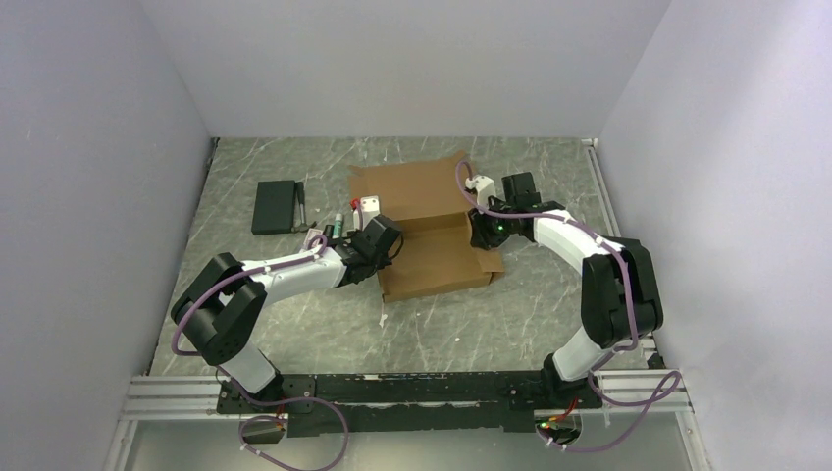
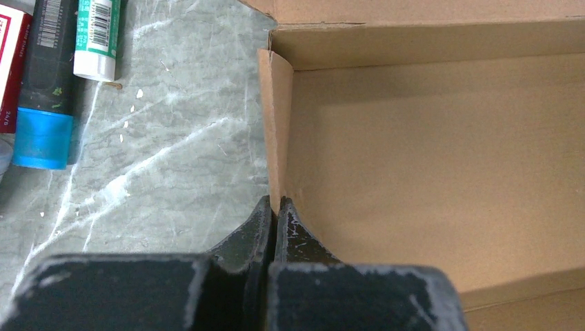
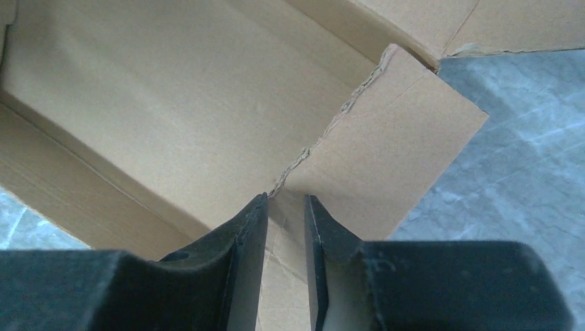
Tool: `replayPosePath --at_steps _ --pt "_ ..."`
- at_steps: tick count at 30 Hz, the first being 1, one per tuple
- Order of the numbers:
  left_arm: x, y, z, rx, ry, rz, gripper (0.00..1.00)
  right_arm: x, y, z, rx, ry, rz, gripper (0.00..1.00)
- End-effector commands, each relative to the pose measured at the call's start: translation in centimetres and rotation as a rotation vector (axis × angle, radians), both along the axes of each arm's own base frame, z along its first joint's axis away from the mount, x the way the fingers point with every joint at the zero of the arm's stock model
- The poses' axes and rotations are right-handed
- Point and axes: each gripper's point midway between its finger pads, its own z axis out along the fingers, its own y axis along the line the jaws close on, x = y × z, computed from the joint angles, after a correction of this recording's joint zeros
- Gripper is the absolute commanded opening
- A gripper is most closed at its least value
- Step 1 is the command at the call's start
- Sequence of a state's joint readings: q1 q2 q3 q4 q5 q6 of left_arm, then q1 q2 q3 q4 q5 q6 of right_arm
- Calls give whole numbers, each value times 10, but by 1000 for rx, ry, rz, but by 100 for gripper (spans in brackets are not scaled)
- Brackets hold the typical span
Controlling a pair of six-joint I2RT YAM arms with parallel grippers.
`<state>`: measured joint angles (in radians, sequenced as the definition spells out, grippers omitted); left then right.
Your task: Fold the paper box
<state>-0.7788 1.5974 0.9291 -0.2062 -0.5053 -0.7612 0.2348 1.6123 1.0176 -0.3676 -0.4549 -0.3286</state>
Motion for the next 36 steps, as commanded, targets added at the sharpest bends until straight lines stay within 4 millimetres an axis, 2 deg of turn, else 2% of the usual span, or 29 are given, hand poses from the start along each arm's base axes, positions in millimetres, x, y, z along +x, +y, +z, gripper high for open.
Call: replayPosePath --at_steps 1,5,11,15,19,26,30,36 --pt "5 -6 20 -39 -53 4 0 19 -13 18 -105 -127 -18 30" --pt "5 -6 20 -38 -53 6 0 21 -16 21 -139 -157 -22 26" --pt "5 -5 21 -39 -54 8 0 23 -17 22 -163 -174 -17 6" --pt "5 -5 21 -39 -55 10 0 21 -15 19 -193 -181 0 6" --pt "4 -4 20 -37 -53 12 0 21 -14 16 -243 -199 12 17" --pt "5 -3 21 -35 -57 16 0 25 -19 17 -311 -235 -13 45" --pt "5 -3 20 -32 -55 16 0 28 -21 18 -316 -238 -42 58" --pt "5 -2 21 -29 -58 18 0 28 -22 15 -247 -183 -92 69"
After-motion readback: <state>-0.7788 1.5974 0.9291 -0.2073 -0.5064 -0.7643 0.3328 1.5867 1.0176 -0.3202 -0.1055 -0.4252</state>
